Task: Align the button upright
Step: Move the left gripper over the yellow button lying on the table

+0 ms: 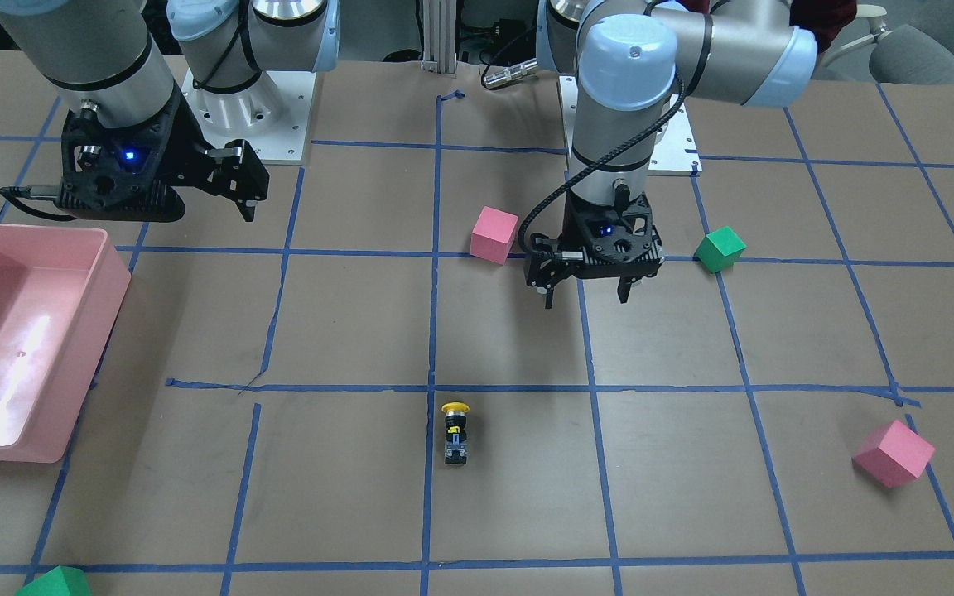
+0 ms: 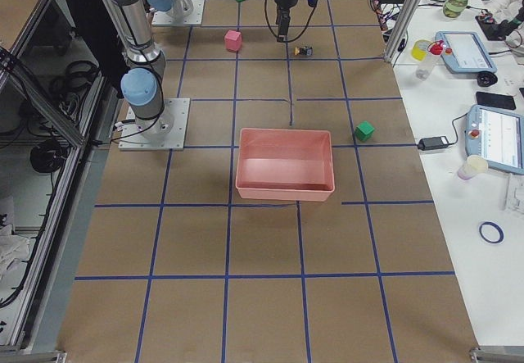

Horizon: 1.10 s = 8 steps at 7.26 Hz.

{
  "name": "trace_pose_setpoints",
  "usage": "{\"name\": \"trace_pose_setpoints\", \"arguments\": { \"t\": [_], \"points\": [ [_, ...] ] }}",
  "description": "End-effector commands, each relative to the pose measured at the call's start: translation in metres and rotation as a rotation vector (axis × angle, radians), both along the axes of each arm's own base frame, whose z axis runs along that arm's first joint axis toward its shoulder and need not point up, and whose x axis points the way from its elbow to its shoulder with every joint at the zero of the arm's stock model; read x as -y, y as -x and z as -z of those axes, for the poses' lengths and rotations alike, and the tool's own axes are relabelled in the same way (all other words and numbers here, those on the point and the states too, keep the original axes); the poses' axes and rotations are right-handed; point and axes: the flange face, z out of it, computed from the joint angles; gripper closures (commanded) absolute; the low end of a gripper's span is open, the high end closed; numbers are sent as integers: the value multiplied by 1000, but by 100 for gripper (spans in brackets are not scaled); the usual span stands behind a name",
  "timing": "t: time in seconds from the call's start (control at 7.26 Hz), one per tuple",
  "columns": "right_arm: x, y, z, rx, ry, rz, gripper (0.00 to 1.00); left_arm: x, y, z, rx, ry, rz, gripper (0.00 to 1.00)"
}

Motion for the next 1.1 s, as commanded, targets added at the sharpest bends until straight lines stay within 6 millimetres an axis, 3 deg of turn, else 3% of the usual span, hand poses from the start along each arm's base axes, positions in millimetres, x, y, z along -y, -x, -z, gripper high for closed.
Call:
{"name": "trace_pose_setpoints", "arguments": {
  "t": [0.0, 0.55, 0.96],
  "points": [
    [0, 0, 1, -3, -4, -1, 0, -2, 15, 33, -21, 118, 17, 0],
    [0, 2, 1, -9, -5, 3, 0, 12, 55, 89, -56, 237, -17, 2],
    [2, 5, 0, -24, 6, 4, 0, 26, 71, 132, -85, 322, 0, 8]
  ]
}}
